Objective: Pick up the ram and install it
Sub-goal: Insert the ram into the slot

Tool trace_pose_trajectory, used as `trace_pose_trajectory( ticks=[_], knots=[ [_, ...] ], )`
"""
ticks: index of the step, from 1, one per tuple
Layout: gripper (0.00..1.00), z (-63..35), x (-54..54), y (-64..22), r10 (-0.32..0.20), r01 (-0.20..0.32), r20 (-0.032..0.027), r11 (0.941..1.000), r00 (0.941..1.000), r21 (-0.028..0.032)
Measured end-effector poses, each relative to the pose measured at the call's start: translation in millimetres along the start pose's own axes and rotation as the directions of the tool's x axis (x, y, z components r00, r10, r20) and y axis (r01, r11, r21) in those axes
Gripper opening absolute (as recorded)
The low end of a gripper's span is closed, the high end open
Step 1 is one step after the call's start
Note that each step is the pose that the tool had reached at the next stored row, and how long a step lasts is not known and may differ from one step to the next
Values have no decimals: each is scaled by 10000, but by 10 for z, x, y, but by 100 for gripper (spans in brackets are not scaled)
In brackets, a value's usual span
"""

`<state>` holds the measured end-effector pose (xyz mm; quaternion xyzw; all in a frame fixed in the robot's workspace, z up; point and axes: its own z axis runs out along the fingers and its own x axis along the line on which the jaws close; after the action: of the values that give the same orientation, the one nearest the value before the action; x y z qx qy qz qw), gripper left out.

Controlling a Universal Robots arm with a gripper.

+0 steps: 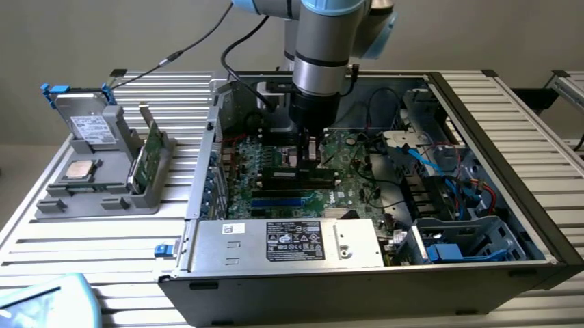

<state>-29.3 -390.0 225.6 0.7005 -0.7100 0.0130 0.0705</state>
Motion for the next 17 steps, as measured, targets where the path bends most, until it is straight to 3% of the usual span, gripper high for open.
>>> trace_pose_trajectory(
  ticks=[9,11,13,17],
  knots=[
    [15,2,0,3,4,-4,-9,10000,10000,21],
    [15,16,-6,10,10,-10,-12,10000,10000,79],
    [15,29,-15,34,23,-23,-17,9998,10000,179],
    [15,32,-20,66,36,-35,-32,9996,10000,280]
  ],
)
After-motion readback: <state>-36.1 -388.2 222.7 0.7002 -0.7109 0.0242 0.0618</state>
